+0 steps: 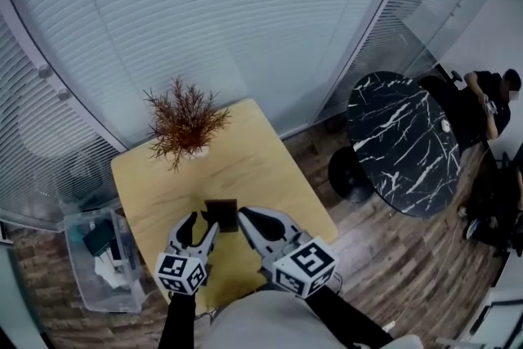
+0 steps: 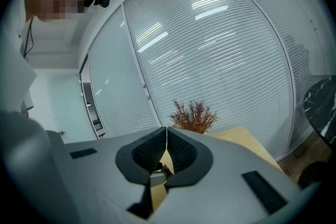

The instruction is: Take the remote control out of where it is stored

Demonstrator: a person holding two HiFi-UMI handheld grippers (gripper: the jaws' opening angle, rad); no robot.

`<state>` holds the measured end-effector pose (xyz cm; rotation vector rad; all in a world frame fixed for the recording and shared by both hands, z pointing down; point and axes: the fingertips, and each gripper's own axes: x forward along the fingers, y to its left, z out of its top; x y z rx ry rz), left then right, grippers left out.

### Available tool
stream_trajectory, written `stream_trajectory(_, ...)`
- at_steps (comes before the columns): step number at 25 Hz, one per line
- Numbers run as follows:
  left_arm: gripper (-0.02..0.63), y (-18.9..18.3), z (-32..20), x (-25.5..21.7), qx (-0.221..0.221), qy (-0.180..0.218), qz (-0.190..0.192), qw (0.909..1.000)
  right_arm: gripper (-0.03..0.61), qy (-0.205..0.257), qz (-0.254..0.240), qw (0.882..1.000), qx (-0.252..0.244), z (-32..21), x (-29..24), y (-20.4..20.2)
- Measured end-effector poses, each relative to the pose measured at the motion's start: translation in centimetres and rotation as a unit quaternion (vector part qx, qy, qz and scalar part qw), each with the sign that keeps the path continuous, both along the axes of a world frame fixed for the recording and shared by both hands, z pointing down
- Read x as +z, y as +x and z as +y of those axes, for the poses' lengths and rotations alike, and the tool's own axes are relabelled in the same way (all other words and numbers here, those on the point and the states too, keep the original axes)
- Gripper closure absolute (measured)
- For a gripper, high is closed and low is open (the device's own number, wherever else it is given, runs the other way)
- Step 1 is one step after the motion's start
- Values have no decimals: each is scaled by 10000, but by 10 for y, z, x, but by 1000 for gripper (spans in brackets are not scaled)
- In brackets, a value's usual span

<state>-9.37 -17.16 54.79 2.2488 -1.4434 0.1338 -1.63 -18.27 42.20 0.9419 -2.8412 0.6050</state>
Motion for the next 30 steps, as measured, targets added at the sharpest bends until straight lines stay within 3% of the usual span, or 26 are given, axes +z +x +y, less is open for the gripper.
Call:
stream_trajectory(14,383,16,-9,17,389,-100,-134,9991,574,0,38,9998,203,2,0,13)
stream_trajectory(30,384,15,-11,29,356,-135,-246,9990,574,-28,67,9997,251,2,2,18)
